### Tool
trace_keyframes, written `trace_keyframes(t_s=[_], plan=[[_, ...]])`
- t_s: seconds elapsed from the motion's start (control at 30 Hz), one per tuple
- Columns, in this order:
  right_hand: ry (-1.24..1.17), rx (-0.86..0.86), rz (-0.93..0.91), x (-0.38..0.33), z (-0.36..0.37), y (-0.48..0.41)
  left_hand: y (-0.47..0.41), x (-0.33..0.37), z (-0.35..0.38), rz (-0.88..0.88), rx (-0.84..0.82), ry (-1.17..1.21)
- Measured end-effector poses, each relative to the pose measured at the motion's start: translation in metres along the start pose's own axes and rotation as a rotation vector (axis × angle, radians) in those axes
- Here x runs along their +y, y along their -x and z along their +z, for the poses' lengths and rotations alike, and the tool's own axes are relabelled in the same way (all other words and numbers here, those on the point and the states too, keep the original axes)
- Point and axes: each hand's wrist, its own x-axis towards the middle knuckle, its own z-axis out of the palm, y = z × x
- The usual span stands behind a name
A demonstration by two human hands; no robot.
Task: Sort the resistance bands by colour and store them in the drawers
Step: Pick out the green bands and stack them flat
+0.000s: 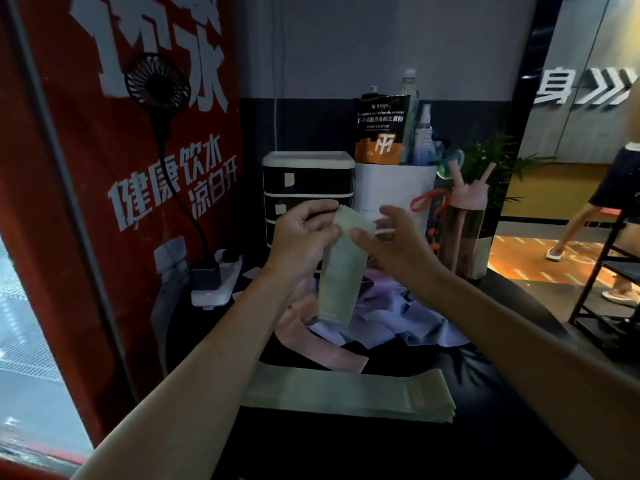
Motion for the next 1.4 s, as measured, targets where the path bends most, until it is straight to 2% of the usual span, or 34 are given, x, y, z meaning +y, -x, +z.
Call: trace_keyframes(t_s=[0.03,0.13,0.37,0.5,0.67,0.83,0.97,1.13,1.3,1.4], plan=[[-0.065,-0.027,0.062,-0.001,0.001,0.003,0.001,0.001,0.001,0.017,0.002,-0.001],[-0.088,-0.005,0.086,0.002,0.004,0.005,0.004,0.003,0.006,0.019,-0.014,0.036],[-0.141,-0.023,0.049,-0.002,0.003,0.006,0.002,0.008,0.000,-0.017,0.012,0.088],[-0.032,-0.088,0.022,-0.004,0.008,0.009,0.003,0.010,-0.004,0.006,-0.005,-0.039],[0.021,-0.134,-0.016,-0.019,0.016,0.018,0.009,0.016,-0.004,0.161,0.002,-0.229],[-0.250,-0.264,0.070,-0.021,0.017,0.028,0.006,0.022,-0.013,0.179,0.149,-0.201],[-0.179,-0.402,0.106,-0.003,0.018,0.043,0.000,0.027,-0.027,0.137,0.230,-0.094],[-0.294,-0.487,0.196,0.014,0.013,0.061,0.001,0.027,-0.046,0.088,0.332,0.014],[-0.339,-0.444,0.304,0.030,-0.006,0.073,0.009,0.023,-0.069,0.082,0.462,0.093],[-0.385,-0.426,0.353,0.042,-0.024,0.079,0.021,0.009,-0.083,0.097,0.512,0.063]])
